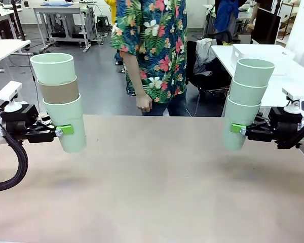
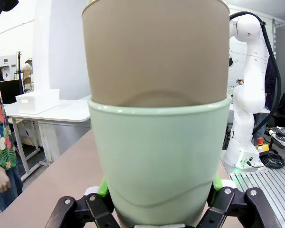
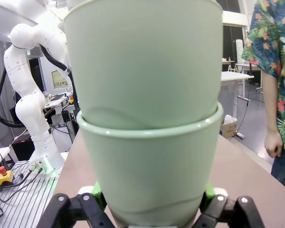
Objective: Stack the cups and store them in the basket.
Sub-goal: Place the stack of Reusable plastic cups into the Pantry Basket.
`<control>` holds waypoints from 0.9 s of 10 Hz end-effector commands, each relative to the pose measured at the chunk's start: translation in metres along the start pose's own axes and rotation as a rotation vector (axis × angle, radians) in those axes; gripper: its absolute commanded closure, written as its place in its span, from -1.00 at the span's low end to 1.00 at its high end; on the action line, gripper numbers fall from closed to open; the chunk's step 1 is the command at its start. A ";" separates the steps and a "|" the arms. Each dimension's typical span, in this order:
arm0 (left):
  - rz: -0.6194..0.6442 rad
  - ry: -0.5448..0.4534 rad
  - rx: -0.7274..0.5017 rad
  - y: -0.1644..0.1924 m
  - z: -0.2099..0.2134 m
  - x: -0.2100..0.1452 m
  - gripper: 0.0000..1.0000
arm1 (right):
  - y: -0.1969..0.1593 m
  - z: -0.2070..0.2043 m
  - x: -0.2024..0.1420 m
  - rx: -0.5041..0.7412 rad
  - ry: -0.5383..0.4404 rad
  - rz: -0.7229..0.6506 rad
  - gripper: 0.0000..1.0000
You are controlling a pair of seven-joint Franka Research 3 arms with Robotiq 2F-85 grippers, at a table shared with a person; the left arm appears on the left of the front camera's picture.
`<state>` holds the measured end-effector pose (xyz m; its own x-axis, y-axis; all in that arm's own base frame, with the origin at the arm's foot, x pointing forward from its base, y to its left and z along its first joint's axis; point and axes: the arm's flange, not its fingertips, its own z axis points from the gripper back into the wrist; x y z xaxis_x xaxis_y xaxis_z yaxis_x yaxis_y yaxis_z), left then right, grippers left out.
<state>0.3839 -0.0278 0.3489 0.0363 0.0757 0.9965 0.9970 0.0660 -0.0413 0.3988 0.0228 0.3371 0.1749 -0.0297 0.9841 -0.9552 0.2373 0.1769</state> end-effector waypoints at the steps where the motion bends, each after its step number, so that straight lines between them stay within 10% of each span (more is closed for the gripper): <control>1: -0.006 -0.014 -0.003 -0.001 0.000 0.004 -0.72 | 0.001 0.000 0.004 -0.001 -0.005 0.012 -0.72; 9: -0.006 -0.014 -0.003 -0.001 0.000 0.004 -0.72 | 0.001 0.000 0.004 -0.001 -0.005 0.012 -0.72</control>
<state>0.3839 -0.0278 0.3489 0.0363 0.0757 0.9965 0.9970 0.0660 -0.0413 0.3988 0.0228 0.3371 0.1749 -0.0297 0.9841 -0.9552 0.2373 0.1769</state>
